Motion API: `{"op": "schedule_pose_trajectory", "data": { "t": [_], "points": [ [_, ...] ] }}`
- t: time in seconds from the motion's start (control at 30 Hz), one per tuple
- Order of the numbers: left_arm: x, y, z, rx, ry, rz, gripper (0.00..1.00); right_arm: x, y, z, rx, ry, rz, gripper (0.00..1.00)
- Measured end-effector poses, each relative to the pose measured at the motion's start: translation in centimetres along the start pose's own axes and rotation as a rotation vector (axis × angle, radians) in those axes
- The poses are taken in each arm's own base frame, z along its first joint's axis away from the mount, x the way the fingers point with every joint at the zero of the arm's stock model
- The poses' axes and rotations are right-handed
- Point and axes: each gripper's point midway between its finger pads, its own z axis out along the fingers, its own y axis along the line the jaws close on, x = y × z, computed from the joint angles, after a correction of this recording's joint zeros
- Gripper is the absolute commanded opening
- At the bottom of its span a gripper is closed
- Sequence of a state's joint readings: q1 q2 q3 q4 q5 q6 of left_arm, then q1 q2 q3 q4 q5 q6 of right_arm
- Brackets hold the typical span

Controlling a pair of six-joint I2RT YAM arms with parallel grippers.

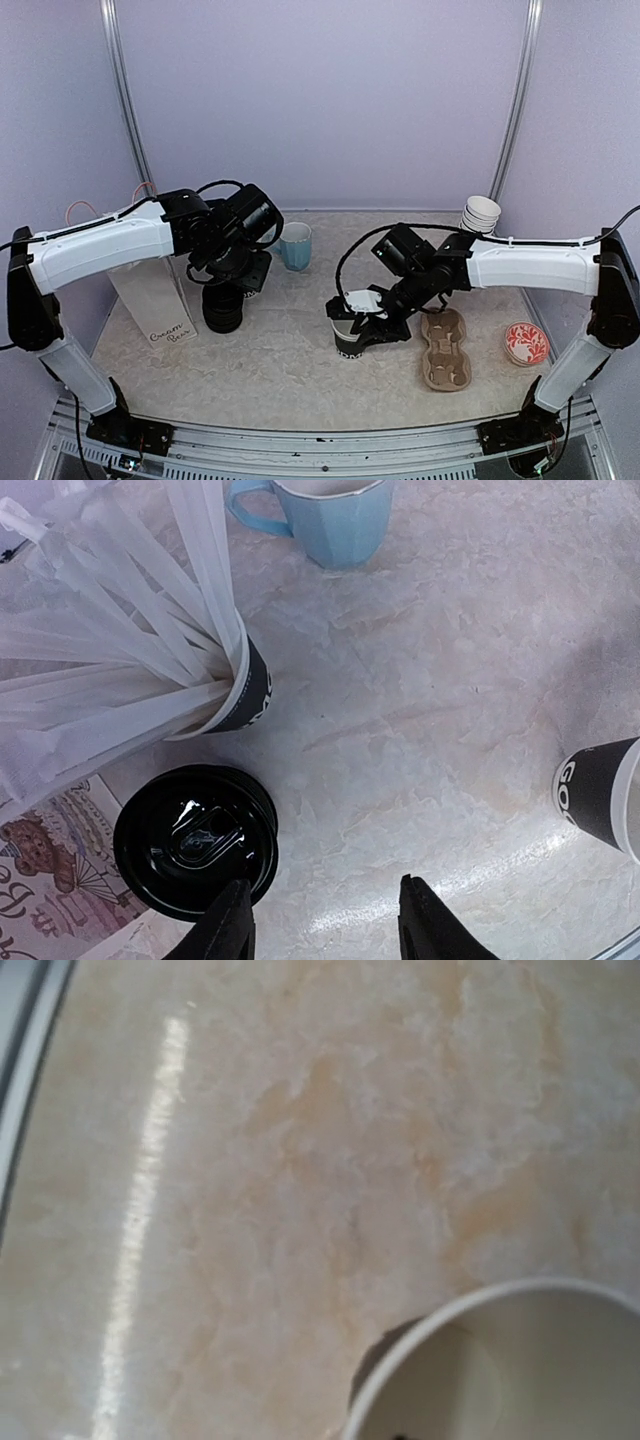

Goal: Pack the takeout coffee

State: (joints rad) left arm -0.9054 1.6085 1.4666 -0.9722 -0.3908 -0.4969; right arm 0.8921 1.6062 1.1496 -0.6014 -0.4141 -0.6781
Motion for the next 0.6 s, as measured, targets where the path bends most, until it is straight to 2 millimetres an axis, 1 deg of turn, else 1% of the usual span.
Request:
{"op": "schedule_pose_trajectory", "data": {
  "t": [0.1,0.23,0.33,0.47,0.6],
  "points": [
    [0.8,-0.1,0.9,-0.017,0.034,-0.003,0.48,-0.7,0.3,-0.9,-0.018,-0.011,-0.001,0.37],
    [1.9,0.1,2.3,-0.056,0.082,0.003,0.46,-2.5,0.6,-3.1,-0.011,-0.057,-0.016,0.37],
    [2.9,0.2,3.6,-0.095,0.127,0.011,0.46,-3.2,0.8,-4.1,-0.002,-0.081,-0.020,0.37],
    [4.2,0.8,5.1,-0.159,0.179,0.010,0.46,-3.1,0.6,-4.4,0.006,-0.083,-0.007,0.37],
    [4.8,1.2,5.9,-0.196,0.202,0.004,0.45,-2.9,0.4,-4.5,0.008,-0.082,0.000,0.37]
  ]
}}
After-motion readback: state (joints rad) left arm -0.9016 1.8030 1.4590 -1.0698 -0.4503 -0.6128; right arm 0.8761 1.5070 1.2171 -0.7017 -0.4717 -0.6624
